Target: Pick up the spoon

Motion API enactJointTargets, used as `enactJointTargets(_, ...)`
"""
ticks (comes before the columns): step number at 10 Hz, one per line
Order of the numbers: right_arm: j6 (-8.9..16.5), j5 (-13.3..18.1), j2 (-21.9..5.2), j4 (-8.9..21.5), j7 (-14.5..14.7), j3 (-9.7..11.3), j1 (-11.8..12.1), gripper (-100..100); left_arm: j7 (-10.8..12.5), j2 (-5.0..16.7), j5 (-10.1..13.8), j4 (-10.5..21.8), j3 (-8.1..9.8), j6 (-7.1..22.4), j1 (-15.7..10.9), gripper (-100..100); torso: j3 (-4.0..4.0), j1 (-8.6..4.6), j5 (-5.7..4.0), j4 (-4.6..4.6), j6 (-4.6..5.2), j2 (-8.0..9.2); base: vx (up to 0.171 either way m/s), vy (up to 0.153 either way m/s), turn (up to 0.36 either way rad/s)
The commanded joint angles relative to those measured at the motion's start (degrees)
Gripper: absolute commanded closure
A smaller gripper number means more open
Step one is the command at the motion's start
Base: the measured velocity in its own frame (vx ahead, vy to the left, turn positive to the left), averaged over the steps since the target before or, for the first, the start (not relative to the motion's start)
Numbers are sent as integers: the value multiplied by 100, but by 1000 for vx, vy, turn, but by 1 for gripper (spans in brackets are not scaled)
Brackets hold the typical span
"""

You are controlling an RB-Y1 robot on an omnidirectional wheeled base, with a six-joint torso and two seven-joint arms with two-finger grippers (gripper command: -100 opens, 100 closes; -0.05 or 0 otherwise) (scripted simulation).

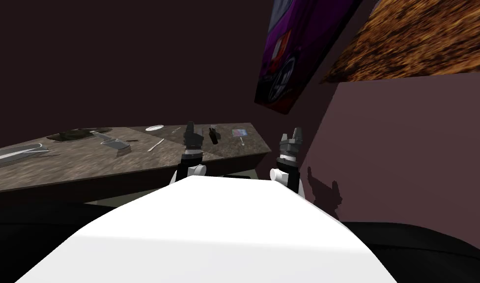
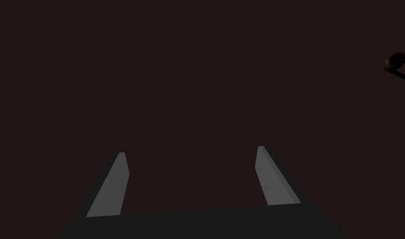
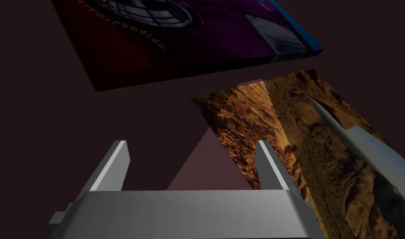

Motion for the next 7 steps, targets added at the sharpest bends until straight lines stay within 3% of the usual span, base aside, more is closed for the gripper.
enactJointTargets(1,28,-5,-201,40,7,7,-21,-100,0,0,0,0,0,0,0,0,0,0,0,0,0,0,-3,-8,83)
enactJointTargets(5,203,-32,-880,283,43,51,-135,-100,0,0,0,0,0,0,-1,0,3,-16,-3,1,-2,6,-17,-30,178)
enactJointTargets(7,344,-52,-1244,472,66,92,-215,-100,0,0,0,0,0,0,-1,0,3,-18,-4,1,-4,5,-25,-42,306)
